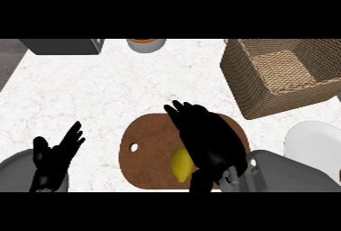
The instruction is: Pick the lemon from the cutting board and place it in the basket
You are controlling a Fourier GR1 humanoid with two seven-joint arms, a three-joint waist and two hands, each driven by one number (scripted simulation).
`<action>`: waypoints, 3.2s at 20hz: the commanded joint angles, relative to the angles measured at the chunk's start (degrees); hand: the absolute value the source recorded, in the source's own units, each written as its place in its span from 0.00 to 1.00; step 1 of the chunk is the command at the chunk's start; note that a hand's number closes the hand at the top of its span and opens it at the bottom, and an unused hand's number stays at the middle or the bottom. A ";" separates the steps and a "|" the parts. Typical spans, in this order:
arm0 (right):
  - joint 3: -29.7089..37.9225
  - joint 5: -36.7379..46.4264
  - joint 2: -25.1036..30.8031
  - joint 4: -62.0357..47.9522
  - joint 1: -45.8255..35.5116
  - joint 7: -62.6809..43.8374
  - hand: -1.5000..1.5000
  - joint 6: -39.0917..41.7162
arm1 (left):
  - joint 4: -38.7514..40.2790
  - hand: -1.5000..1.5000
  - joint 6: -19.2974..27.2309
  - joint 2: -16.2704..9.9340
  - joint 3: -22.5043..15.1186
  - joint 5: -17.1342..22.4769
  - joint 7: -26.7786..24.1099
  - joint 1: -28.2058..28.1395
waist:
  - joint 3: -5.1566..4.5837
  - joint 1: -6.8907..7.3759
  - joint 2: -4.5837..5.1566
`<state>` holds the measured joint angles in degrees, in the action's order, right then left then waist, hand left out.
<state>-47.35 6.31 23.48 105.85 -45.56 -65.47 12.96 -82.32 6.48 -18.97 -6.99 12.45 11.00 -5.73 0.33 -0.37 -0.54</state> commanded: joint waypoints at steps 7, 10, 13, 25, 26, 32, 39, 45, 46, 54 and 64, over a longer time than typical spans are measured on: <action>-3.34 8.69 -4.88 -0.36 5.89 -8.09 0.00 -1.19 | 4.06 0.50 -0.58 1.48 -0.70 -1.21 0.88 -1.74 | -0.39 0.13 0.43; -5.22 13.16 -4.05 -3.99 9.92 -1.63 0.00 -3.41 | 5.63 0.50 -0.62 1.06 0.79 -1.28 0.67 -0.12 | -0.37 0.20 0.58; -4.67 14.30 -6.01 -3.17 9.94 -4.08 0.00 -1.88 | 4.21 0.50 -2.12 -0.44 0.90 -0.92 3.08 -1.22 | -0.37 0.33 0.47; -4.12 22.11 -13.05 -11.44 13.86 0.97 0.00 0.03 | 1.41 0.50 -1.34 2.72 0.42 -2.21 4.05 -1.62 | -0.35 0.65 0.50; -2.89 20.78 -13.08 -12.38 13.90 1.37 0.00 1.42 | 0.88 0.50 -3.23 0.80 1.58 -1.53 3.35 -2.43 | -0.35 0.75 0.51; -4.82 22.94 -11.61 -9.98 18.95 0.29 0.00 2.48 | 1.22 0.50 -2.55 1.32 1.66 -3.15 2.20 -3.94 | -0.36 0.41 0.43; -2.96 26.79 -14.22 -16.59 18.96 6.29 0.00 1.50 | 4.55 0.50 -3.95 1.94 3.25 -2.21 5.21 1.91 | -0.35 0.30 0.57; 1.33 27.72 -16.71 -20.18 17.58 8.22 0.00 3.43 | 0.90 0.50 -1.88 3.90 1.25 -5.07 5.66 -1.62 | -0.34 0.59 0.54; -1.98 30.14 -14.81 -17.65 22.87 8.86 0.00 1.06 | 0.54 0.50 -2.00 4.24 1.08 -5.70 2.84 -4.08 | -0.33 0.46 0.47; -5.85 37.72 -13.64 -18.06 22.89 14.08 1.00 1.39 | 4.36 0.50 -2.61 4.44 3.60 -5.43 3.32 0.59 | -0.35 0.10 0.53; -3.05 40.27 -5.61 -14.92 26.67 24.89 1.00 0.86 | 2.12 0.50 -2.47 6.73 2.17 -7.23 2.06 -3.79 | -0.33 0.06 0.48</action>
<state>-50.49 45.71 12.14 87.20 -22.05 -44.92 14.07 -83.66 2.55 -14.92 -2.59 7.38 12.89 -7.14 0.58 -0.04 -0.60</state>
